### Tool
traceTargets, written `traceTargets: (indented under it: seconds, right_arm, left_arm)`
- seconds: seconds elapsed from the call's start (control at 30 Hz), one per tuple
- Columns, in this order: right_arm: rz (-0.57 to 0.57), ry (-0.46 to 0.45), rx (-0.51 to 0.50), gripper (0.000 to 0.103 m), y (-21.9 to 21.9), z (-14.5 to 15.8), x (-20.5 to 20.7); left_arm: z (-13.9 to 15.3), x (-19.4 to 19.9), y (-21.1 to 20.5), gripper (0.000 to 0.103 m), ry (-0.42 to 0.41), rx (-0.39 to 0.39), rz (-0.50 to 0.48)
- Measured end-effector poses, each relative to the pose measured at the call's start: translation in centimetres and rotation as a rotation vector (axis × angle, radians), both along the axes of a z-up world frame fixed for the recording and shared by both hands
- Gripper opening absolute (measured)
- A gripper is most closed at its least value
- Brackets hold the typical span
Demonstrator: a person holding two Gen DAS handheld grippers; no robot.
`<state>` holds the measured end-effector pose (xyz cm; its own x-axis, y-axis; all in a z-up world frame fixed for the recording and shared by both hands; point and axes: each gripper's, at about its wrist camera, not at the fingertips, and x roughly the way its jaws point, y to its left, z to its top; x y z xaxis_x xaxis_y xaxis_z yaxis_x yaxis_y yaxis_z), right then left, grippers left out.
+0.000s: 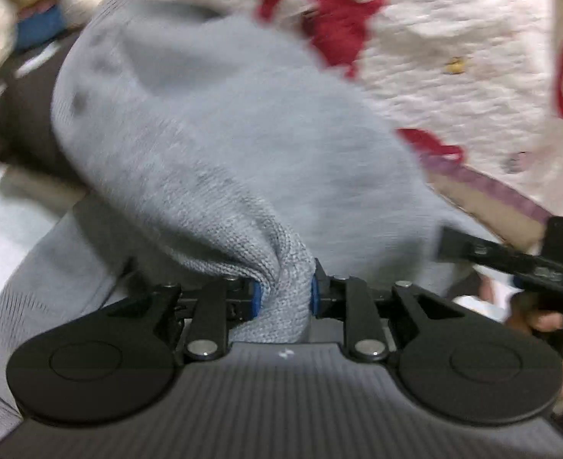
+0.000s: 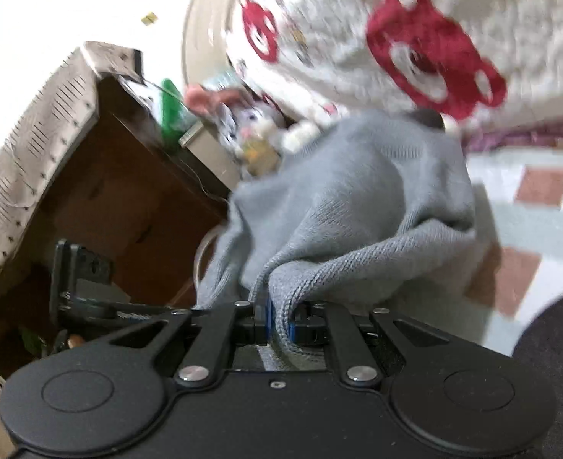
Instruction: Fold clothes
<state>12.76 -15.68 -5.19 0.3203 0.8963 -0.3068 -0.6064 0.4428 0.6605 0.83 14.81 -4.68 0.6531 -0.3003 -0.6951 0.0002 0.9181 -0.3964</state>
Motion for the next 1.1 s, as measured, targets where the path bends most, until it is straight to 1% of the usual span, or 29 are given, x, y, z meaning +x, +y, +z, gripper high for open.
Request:
traceTargets:
  seconds: [0.03, 0.07, 0.13, 0.17, 0.27, 0.3, 0.33, 0.37, 0.4, 0.47, 0.5, 0.53, 0.57, 0.6, 0.63, 0.67, 0.7, 0.77, 0.8, 0.93, 1.03, 1.1]
  right_arm:
    - [-0.014, -0.032, -0.016, 0.011, -0.4, 1.2, -0.3]
    - [-0.029, -0.065, -0.032, 0.011, -0.8, 2.5, -0.6]
    - [-0.062, -0.074, 0.013, 0.011, -2.5, 4.2, -0.9]
    - [-0.085, -0.081, 0.039, 0.011, -3.8, 5.0, -1.0]
    - [-0.185, -0.114, 0.089, 0.007, -8.8, 7.3, -2.0]
    - [-0.233, -0.119, 0.092, 0.007, -10.7, 8.1, -2.4]
    - [-0.286, -0.129, 0.057, 0.007, -12.3, 8.2, -2.9]
    - [-0.340, -0.139, 0.020, 0.007, -13.9, 8.2, -3.5]
    - [-0.394, -0.149, -0.018, 0.007, -15.5, 8.3, -4.0]
    - [-0.552, -0.122, -0.272, 0.007, -17.4, 6.2, -4.2]
    - [-0.631, -0.107, -0.404, 0.015, -18.3, 5.2, -4.3]
    - [-0.708, -0.091, -0.536, 0.020, -19.2, 4.1, -4.3]
    - [-0.791, -0.055, -0.685, 0.024, -19.9, 2.4, -4.4]
    - [-0.820, -0.013, -0.723, 0.024, -20.7, 1.2, -4.8]
    - [-0.844, 0.029, -0.751, 0.024, -21.6, 0.1, -5.2]
    - [-0.850, 0.070, -0.703, 0.026, -22.6, -0.5, -6.0]
    - [-0.847, 0.095, -0.650, 0.035, -23.1, -0.9, -6.9]
    - [-0.840, 0.143, -0.545, 0.041, -23.9, -1.6, -8.8]
    - [-0.823, 0.151, -0.526, 0.041, -24.0, -1.7, -9.4]
    - [-0.727, 0.165, -0.515, 0.041, -22.9, -1.6, -10.9]
    - [-0.644, 0.175, -0.462, 0.044, -21.9, 0.1, -11.0]
    - [-0.591, 0.180, -0.423, 0.053, -20.9, 1.3, -11.0]
  left_arm:
    - [1.2, 0.1, -0.5, 0.021, -0.020, 0.005, -0.023]
    - [2.4, 0.4, -0.9, 0.021, -0.038, -0.012, -0.048]
    - [4.4, 1.1, -1.7, 0.021, -0.068, -0.067, -0.109]
    - [5.2, 1.8, -2.8, 0.021, -0.084, -0.080, -0.145]
    - [7.2, 3.5, -7.1, 0.021, -0.131, -0.116, -0.285]
    - [7.4, 3.9, -8.9, 0.021, -0.137, -0.133, -0.341]
    - [7.5, 4.4, -10.6, 0.021, -0.142, -0.151, -0.397]
    - [7.0, 4.9, -12.6, 0.021, -0.133, -0.162, -0.442]
    - [5.8, 5.5, -14.8, 0.021, -0.107, -0.166, -0.475]
    - [3.2, 6.6, -19.2, 0.021, -0.054, -0.174, -0.542]
    - [1.9, 7.2, -21.4, 0.021, -0.027, -0.178, -0.575]
    - [0.7, 7.8, -23.6, 0.022, -0.001, -0.182, -0.608]
    - [-0.6, 8.4, -25.8, 0.022, 0.026, -0.186, -0.640]
    - [-2.2, 8.7, -27.5, 0.023, 0.071, -0.197, -0.654]
    - [-3.7, 8.7, -28.2, 0.023, 0.124, -0.220, -0.644]
    - [-4.8, 8.6, -28.4, 0.024, 0.161, -0.247, -0.634]
    - [-5.7, 8.5, -28.3, 0.025, 0.183, -0.270, -0.625]
    - [-6.3, 8.3, -27.5, 0.028, 0.187, -0.302, -0.613]
    - [-6.6, 8.3, -26.9, 0.029, 0.190, -0.319, -0.608]
    - [-6.7, 7.9, -25.7, 0.029, 0.231, -0.366, -0.599]
    - [-5.8, 6.9, -24.4, 0.029, 0.205, -0.349, -0.605]
    - [-4.8, 6.2, -23.2, 0.029, 0.165, -0.324, -0.599]
